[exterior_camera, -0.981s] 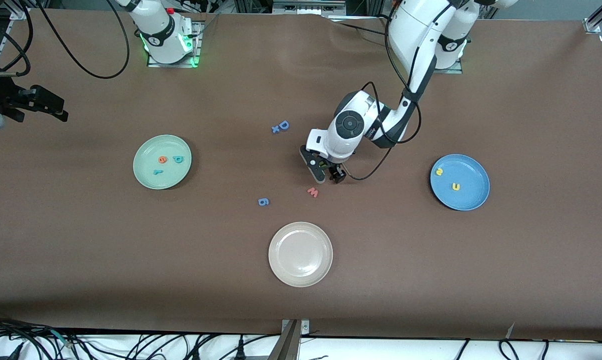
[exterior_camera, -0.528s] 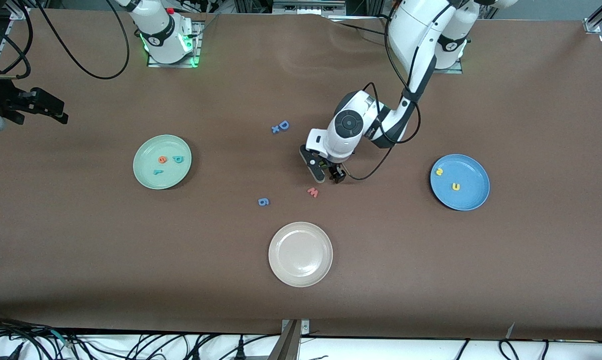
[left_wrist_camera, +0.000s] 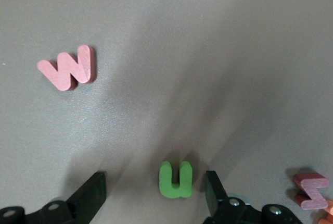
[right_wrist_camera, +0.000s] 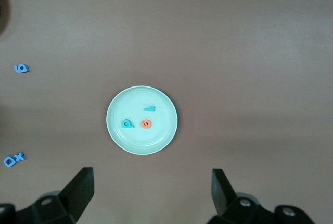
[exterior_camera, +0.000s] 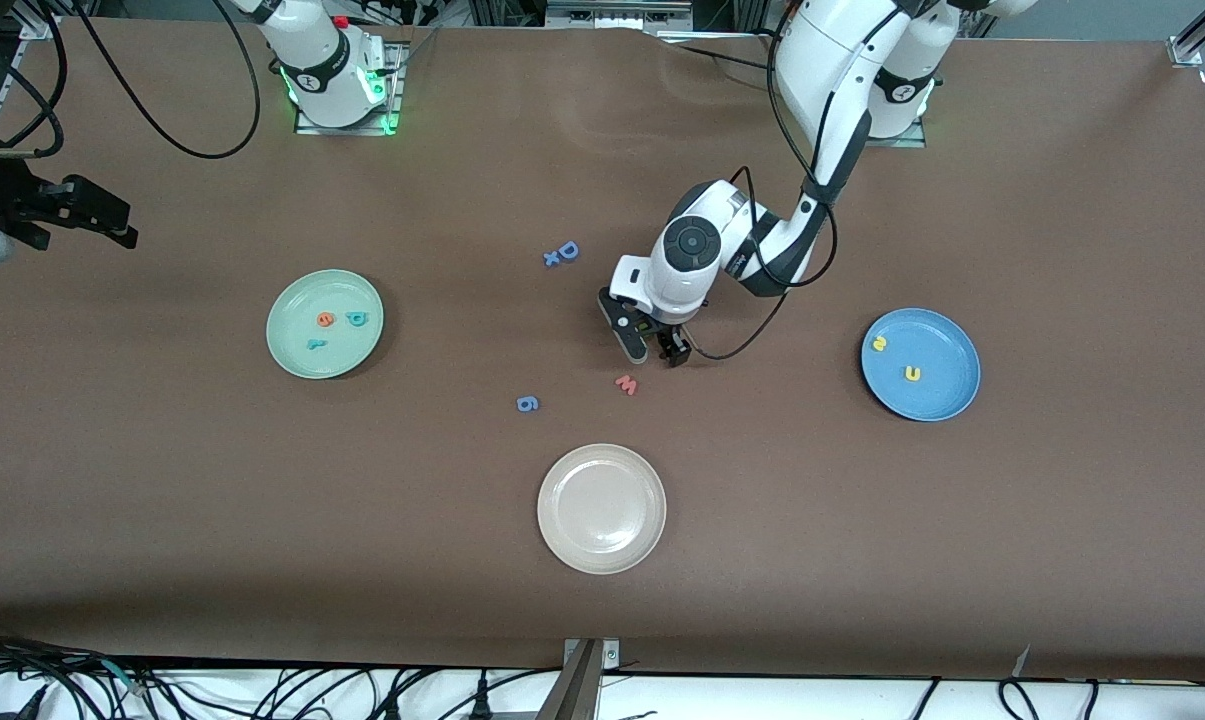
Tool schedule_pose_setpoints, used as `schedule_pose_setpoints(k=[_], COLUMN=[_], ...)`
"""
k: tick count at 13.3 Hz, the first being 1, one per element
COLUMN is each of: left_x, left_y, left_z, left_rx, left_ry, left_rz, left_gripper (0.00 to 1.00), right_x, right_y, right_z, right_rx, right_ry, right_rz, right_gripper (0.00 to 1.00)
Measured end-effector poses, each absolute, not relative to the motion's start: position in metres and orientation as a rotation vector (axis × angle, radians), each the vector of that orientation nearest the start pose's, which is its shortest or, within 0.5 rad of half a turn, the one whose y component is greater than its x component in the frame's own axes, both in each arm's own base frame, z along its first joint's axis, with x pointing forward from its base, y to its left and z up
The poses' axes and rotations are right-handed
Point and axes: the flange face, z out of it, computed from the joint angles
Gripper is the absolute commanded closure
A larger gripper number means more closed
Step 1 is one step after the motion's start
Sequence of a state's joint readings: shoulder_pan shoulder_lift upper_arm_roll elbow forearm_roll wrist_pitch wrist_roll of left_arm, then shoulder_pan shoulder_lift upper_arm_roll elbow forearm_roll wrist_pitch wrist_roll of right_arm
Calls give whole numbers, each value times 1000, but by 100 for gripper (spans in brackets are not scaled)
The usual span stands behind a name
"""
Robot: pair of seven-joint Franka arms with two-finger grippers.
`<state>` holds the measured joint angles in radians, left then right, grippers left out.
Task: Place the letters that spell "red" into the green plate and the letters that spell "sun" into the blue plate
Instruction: 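Lower the left gripper and close it on the green letter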
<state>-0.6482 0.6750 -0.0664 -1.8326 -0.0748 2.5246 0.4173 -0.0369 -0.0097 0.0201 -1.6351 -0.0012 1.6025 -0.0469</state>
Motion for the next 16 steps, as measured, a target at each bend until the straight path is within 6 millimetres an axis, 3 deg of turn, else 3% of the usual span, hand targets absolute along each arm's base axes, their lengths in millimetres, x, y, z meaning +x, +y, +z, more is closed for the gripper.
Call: schedule_pose_setpoints(k=[3,7,14,16], left_x=[487,485,483,483], left_y=[-423,-426,-428,-428], left_z=[162,162,163,163], left_rx=[-2775,-2770,-2766,-2766], left_ry=[1640,1648,1654,1655], left_rz=[-5,-4,-5,-6], left_gripper=[31,33,88,93], right_x=[553,553,553,553], right_y=[-9,-10,-9,-9], right_z=[602,602,602,602], right_rx=[-3142,-3142,-3142,-3142], right_ry=[-47,-46,-48,-48], right_rz=[36,37,37,37], right_gripper=[0,0,0,0])
